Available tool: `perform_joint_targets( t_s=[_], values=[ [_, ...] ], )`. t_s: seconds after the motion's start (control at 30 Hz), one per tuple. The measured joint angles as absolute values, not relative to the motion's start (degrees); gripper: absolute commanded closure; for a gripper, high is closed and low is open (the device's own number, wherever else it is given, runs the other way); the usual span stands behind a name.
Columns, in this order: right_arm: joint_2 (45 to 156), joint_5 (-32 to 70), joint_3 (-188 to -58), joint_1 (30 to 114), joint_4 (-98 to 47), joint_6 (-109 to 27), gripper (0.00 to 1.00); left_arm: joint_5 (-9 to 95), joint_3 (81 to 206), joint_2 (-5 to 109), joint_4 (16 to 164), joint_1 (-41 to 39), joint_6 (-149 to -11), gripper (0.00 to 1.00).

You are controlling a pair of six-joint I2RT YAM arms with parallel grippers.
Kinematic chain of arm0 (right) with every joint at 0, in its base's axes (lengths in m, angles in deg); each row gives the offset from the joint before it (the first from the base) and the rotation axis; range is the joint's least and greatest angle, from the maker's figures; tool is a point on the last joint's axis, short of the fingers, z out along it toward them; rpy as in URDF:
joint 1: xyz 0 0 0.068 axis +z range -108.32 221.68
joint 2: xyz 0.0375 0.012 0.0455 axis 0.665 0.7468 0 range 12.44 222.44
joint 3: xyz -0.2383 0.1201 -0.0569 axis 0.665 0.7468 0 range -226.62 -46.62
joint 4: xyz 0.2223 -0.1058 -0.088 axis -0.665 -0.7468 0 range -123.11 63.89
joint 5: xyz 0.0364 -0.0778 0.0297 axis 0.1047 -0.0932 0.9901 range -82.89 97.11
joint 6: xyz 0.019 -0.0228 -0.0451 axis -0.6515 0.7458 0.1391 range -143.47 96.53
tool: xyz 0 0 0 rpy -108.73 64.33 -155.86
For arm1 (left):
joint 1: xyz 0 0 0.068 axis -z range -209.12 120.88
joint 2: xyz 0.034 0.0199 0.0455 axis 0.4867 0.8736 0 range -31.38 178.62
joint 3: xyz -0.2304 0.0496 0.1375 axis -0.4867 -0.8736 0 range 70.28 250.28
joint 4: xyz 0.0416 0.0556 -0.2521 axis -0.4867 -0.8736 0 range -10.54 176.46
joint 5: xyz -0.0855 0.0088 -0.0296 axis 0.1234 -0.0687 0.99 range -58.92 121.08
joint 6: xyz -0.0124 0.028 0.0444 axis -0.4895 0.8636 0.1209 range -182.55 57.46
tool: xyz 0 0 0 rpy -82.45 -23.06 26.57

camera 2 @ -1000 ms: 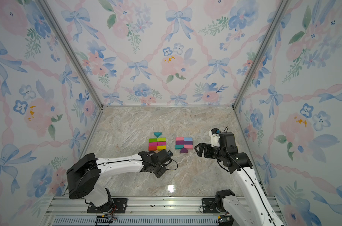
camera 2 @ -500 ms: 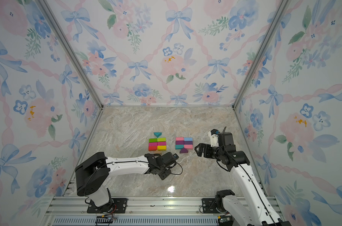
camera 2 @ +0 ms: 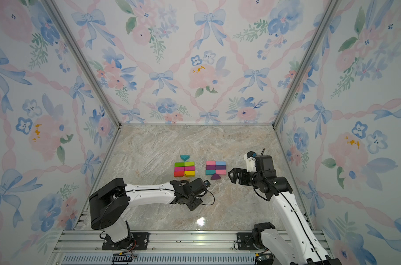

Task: Assemble a piece of candy with building blocks
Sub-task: Place the building block at the center of the board, then pick up the building block from the center of the board.

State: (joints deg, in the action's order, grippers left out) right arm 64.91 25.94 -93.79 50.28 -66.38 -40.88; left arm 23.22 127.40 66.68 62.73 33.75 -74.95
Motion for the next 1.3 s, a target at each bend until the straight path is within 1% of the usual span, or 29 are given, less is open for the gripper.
perform_joint_targets(
  t_s=[0.1, 0.2, 0.27, 0.37, 0.47, 0.57, 0.63, 0.77, 0.9, 1.0, 1.17, 1.3],
  values=[
    [64.82, 25.94, -93.79, 50.3, -66.58, -40.88, 0.01, 24.34, 126.51, 63.6, 62.82, 33.6, -76.02, 0.22],
    [64.76, 25.67, -93.79, 51.83, -66.73, -40.88, 0.01, 26.7, 123.84, 54.96, 62.67, 32.29, -77.9, 0.14],
    [65.28, 25.06, -93.79, 55.55, -66.69, -41.1, 0.01, 28.68, 122.27, 47.88, 62.73, 29.86, -79.43, 0.11],
    [67.93, 23.71, -93.79, 64.01, -65.49, -42.56, 0.01, 32.58, 120.08, 38.9, 63.28, 23.41, -81.94, 0.02],
    [73.02, 21.85, -93.82, 72.73, -62.78, -44.64, 0.01, 36.03, 118.31, 32.82, 63.04, 14.12, -83.71, 0.02],
    [80.39, 19.1, -94.36, 80.45, -60.44, -46.61, 0.01, 39.26, 117.26, 30.59, 62.91, 5.49, -84.43, 0.02],
    [85.85, 17.3, -96.07, 84.73, -59.74, -47.39, 0.01, 40.92, 116.34, 30.51, 62.84, 1.16, -85.0, 0.02],
    [95.42, 14.59, -101.84, 91.24, -58.86, -48.46, 0.01, 43.33, 113.68, 30.48, 62.51, -4.85, -85.88, 0.02],
    [101.59, 12.69, -106.14, 95.44, -57.49, -49.27, 0.01, 44.99, 112.78, 30.29, 62.38, -9.16, -86.4, 0.02],
    [105.28, 11.47, -108.35, 97.12, -57.4, -49.62, 0.01, 46.67, 112.76, 29.65, 62.51, -11.36, -86.45, 0.02],
    [111.2, 9.72, -111.45, 98.15, -58.91, -49.58, 0.0, 48.86, 111.8, 29.41, 63.45, -13.2, -86.47, 0.02],
    [113.81, 8.76, -112.66, 98.17, -60.7, -49.08, 0.01, 49.89, 111.18, 29.41, 63.76, -13.64, -86.47, 0.02]
  ],
)
